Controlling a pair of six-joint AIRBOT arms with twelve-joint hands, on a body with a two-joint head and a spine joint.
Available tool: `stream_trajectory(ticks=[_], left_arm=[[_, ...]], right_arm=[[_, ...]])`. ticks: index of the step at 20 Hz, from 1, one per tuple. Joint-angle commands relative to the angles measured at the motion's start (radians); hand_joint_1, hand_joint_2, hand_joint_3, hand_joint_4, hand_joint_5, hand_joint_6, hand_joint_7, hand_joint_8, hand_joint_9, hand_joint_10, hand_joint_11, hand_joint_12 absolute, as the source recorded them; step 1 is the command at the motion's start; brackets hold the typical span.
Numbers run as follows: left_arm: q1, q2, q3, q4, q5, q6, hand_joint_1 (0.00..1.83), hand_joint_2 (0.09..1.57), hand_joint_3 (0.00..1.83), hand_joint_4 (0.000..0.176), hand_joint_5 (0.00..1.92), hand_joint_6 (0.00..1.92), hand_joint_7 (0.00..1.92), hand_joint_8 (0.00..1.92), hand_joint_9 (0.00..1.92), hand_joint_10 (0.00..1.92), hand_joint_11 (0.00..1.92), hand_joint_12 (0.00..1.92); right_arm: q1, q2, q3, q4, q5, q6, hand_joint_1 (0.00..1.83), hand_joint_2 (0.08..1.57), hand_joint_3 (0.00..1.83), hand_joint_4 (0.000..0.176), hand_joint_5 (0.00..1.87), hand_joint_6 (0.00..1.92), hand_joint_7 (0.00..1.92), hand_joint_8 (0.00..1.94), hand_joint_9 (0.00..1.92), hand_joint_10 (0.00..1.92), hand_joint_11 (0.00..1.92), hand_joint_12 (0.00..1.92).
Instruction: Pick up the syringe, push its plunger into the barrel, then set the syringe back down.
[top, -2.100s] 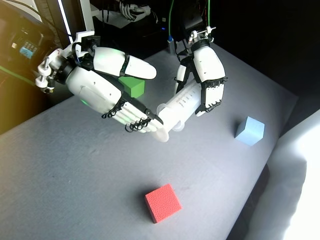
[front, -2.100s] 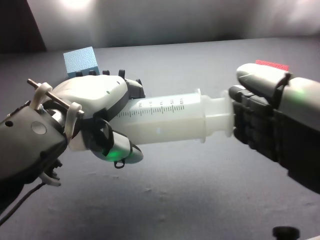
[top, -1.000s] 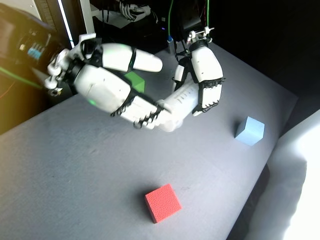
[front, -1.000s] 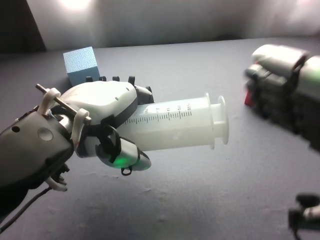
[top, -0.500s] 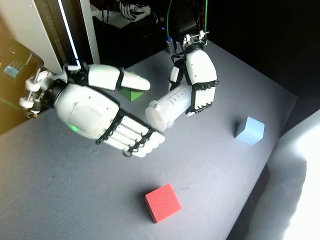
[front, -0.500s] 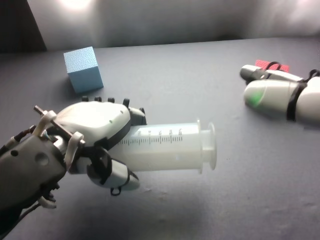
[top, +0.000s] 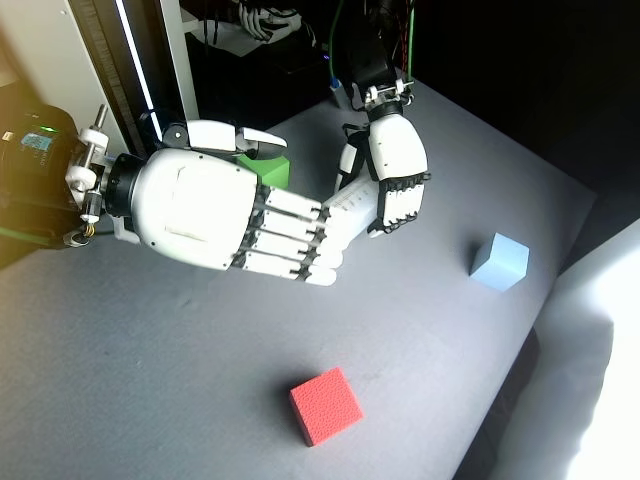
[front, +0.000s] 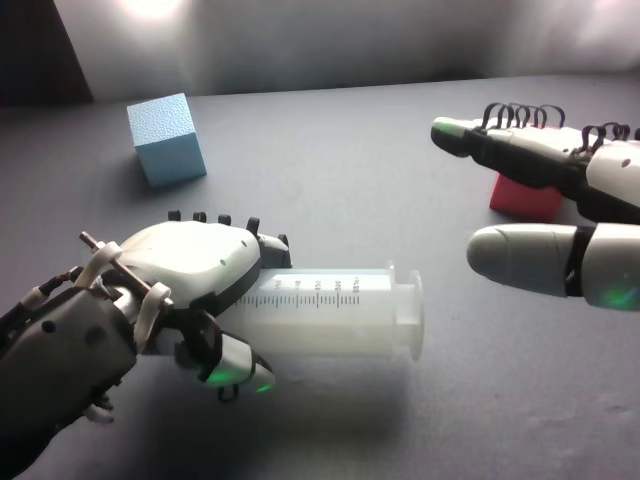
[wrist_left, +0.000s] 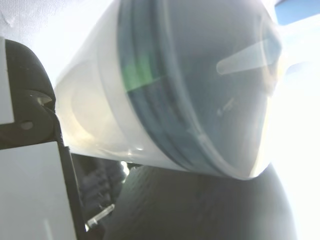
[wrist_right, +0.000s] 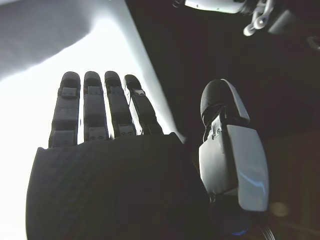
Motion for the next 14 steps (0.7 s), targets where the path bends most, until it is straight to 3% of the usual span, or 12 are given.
stream_trajectory(ticks=[1, 2, 4, 7, 8, 9, 11, 14], left_arm=[[0.001, 0.004, 0.000, 0.050, -0.084, -0.009, 1.18, 1.13, 0.00, 0.000, 0.73, 0.50, 0.80, 0.64, 0.74, 0.53, 0.41, 1.15], [0.003, 0.003, 0.000, 0.051, -0.084, -0.009, 1.18, 1.13, 0.00, 0.000, 0.76, 0.19, 0.82, 0.31, 0.72, 0.44, 0.35, 1.12], [0.005, 0.002, 0.001, 0.052, -0.084, -0.010, 1.18, 1.13, 0.00, 0.000, 0.77, 0.02, 0.85, 0.06, 0.73, 0.27, 0.31, 1.03], [0.004, 0.002, 0.005, 0.054, -0.084, -0.015, 1.16, 1.13, 0.00, 0.000, 0.78, 0.00, 0.87, 0.02, 0.75, 0.20, 0.31, 1.02], [0.003, 0.002, 0.005, 0.054, -0.084, -0.015, 1.12, 1.15, 0.00, 0.000, 0.71, 0.00, 0.81, 0.00, 0.71, 0.16, 0.25, 1.08], [0.003, 0.002, 0.005, 0.054, -0.084, -0.016, 1.12, 1.15, 0.00, 0.000, 0.71, 0.00, 0.81, 0.00, 0.71, 0.16, 0.25, 1.08], [0.001, 0.003, 0.005, 0.054, -0.086, -0.019, 1.02, 1.15, 0.00, 0.000, 0.57, 0.00, 0.68, 0.00, 0.61, 0.16, 0.08, 1.29], [-0.002, 0.006, 0.003, 0.049, -0.089, -0.021, 0.93, 1.16, 0.00, 0.000, 0.50, 0.00, 0.62, 0.00, 0.57, 0.13, 0.09, 1.21]], right_arm=[[0.005, 0.002, -0.001, -0.004, 0.128, 0.004, 0.00, 1.22, 0.00, 0.000, 0.00, 0.00, 0.00, 0.00, 0.00, 0.00, 0.00, 0.00], [0.005, -0.001, -0.001, 0.000, 0.128, 0.004, 0.00, 1.21, 0.00, 0.000, 0.00, 0.00, 0.00, 0.00, 0.00, 0.00, 0.00, 0.00], [0.006, -0.006, -0.002, 0.045, 0.140, 0.004, 0.00, 1.21, 0.00, 0.000, 0.00, 0.00, 0.00, 0.00, 0.00, 0.00, 0.00, 0.00], [0.039, -0.012, -0.025, 0.233, 0.145, 0.013, 0.00, 1.21, 0.00, 0.000, 0.00, 0.00, 0.00, 0.00, 0.00, 0.00, 0.00, 0.00], [0.041, -0.012, -0.027, 0.240, 0.143, 0.019, 0.00, 1.21, 0.00, 0.000, 0.00, 0.00, 0.00, 0.00, 0.00, 0.00, 0.00, 0.00], [0.041, -0.011, -0.027, 0.230, 0.144, 0.018, 0.00, 1.21, 0.00, 0.000, 0.00, 0.00, 0.00, 0.00, 0.00, 0.00, 0.00, 0.00], [0.032, -0.010, -0.025, 0.180, 0.147, 0.018, 0.00, 1.21, 0.00, 0.000, 0.00, 0.00, 0.00, 0.00, 0.00, 0.00, 0.00, 0.00], [0.016, -0.007, -0.020, 0.099, 0.144, 0.017, 0.00, 1.20, 0.00, 0.000, 0.00, 0.00, 0.00, 0.00, 0.00, 0.00, 0.00, 0.00]])
